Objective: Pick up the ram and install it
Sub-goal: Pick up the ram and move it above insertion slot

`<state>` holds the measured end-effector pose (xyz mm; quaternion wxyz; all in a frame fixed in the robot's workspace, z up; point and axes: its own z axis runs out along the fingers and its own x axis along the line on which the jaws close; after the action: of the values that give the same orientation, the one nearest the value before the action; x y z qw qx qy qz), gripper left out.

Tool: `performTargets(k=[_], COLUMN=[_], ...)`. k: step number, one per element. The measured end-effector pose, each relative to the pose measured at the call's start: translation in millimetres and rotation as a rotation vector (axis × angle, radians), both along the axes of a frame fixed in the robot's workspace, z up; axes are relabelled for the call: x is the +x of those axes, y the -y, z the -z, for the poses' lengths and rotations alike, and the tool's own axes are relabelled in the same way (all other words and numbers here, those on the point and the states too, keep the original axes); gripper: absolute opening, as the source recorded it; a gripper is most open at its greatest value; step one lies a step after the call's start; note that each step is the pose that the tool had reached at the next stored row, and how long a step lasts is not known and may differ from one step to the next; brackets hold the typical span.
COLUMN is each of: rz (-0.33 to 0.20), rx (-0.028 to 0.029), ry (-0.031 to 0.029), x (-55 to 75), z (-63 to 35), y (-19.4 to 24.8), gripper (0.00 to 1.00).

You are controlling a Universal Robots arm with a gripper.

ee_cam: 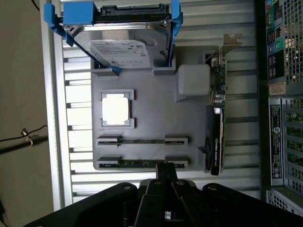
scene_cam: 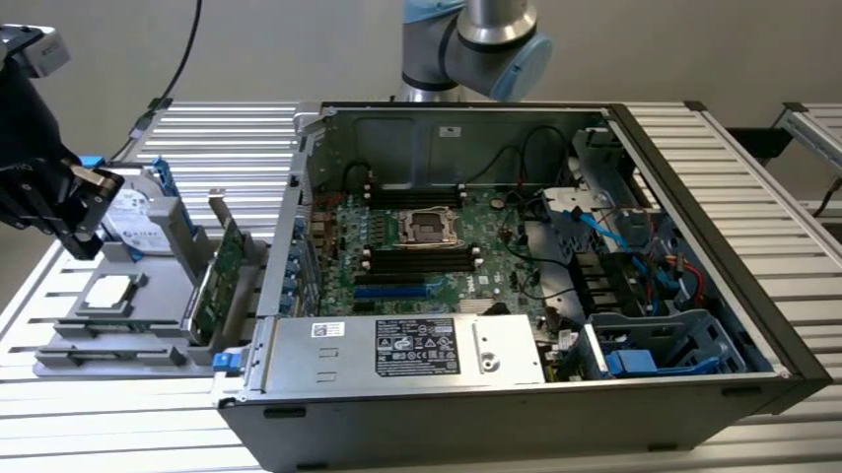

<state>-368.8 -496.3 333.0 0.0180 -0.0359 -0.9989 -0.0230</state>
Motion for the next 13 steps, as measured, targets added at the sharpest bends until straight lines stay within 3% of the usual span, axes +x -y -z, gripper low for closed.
performTargets(k=[13], rz=[-0.22], rx=[0.0001], ry=[0.0002], x=[-1.1], z=[3.8], y=[0.0], gripper=[0.11])
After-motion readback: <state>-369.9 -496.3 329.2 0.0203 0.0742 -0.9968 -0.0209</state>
